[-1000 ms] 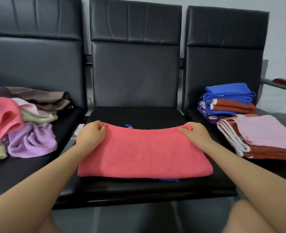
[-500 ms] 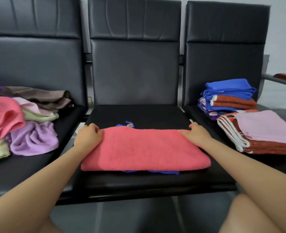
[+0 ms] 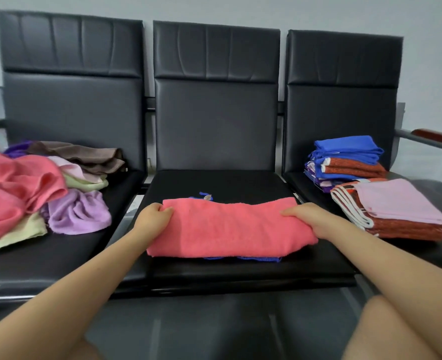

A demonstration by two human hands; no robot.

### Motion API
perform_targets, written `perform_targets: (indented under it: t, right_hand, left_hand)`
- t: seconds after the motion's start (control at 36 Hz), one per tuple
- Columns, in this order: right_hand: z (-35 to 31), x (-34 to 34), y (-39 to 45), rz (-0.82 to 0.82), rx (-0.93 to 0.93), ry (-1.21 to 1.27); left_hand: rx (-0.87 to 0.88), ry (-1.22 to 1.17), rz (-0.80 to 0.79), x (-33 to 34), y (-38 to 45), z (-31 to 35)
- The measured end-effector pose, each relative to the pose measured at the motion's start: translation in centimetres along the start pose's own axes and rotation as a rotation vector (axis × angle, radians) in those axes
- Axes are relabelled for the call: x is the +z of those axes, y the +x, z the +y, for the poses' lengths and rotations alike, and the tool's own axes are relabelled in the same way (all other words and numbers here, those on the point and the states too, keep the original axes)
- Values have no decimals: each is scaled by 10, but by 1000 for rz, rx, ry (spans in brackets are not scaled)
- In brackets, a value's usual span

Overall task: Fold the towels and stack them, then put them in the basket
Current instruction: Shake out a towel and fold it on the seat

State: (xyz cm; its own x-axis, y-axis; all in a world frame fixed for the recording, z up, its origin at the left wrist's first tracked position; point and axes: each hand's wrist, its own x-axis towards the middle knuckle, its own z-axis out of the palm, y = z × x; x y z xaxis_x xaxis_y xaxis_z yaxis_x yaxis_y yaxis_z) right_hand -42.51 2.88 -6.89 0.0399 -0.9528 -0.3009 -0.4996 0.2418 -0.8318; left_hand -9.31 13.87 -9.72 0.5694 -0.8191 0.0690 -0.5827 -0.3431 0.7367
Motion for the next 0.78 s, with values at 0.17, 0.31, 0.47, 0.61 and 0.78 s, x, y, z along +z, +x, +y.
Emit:
perform_targets:
  t: [0.17, 0.31, 0.47, 0.61, 0.78]
  right_hand:
    - [-34, 17, -24, 0, -45, 351]
    - [-62, 55, -31, -78, -134, 448]
    - [-87, 111, -48, -240, -262, 418]
    - [-87, 140, -58, -501, -208, 267]
    - [-85, 122, -41, -338, -296, 281]
  left_hand:
    - [2, -9, 14, -9, -4, 0]
    - [-5, -22, 8, -17, -3, -2]
    - [39, -158, 102, -24, -2, 1]
    - [-36, -302, -46, -14, 0, 9]
    - [-43, -119, -91, 1, 1, 16]
